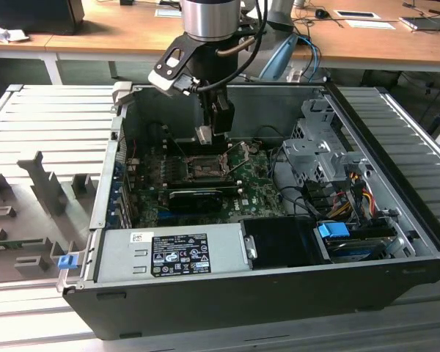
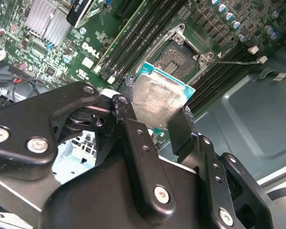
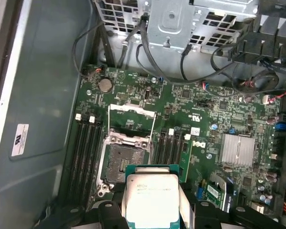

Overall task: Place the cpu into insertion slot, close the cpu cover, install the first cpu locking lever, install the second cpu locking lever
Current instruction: 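Place the cpu into insertion slot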

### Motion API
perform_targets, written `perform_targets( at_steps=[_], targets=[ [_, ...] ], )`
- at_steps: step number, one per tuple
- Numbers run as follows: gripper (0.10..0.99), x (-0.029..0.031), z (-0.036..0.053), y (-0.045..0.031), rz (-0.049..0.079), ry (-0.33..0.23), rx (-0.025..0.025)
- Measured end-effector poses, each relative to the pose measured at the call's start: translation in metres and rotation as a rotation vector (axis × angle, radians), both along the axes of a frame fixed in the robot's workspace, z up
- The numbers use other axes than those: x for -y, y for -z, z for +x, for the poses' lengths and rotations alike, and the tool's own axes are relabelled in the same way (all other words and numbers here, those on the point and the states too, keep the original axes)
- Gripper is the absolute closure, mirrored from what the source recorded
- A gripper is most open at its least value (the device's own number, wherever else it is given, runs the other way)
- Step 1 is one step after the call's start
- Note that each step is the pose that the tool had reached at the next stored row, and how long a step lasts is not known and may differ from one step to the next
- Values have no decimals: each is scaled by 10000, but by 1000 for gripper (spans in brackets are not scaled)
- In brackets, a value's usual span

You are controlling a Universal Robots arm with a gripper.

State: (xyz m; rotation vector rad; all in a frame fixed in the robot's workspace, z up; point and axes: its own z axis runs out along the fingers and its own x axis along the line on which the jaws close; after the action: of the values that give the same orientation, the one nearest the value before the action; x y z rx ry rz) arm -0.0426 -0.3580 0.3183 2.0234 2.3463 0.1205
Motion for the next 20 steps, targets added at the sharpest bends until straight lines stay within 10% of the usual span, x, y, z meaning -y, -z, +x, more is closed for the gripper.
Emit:
perform_targets(
  at_steps=[20],
  targets=[
    [557,0,0,163,-4,485,-16]
  ],
)
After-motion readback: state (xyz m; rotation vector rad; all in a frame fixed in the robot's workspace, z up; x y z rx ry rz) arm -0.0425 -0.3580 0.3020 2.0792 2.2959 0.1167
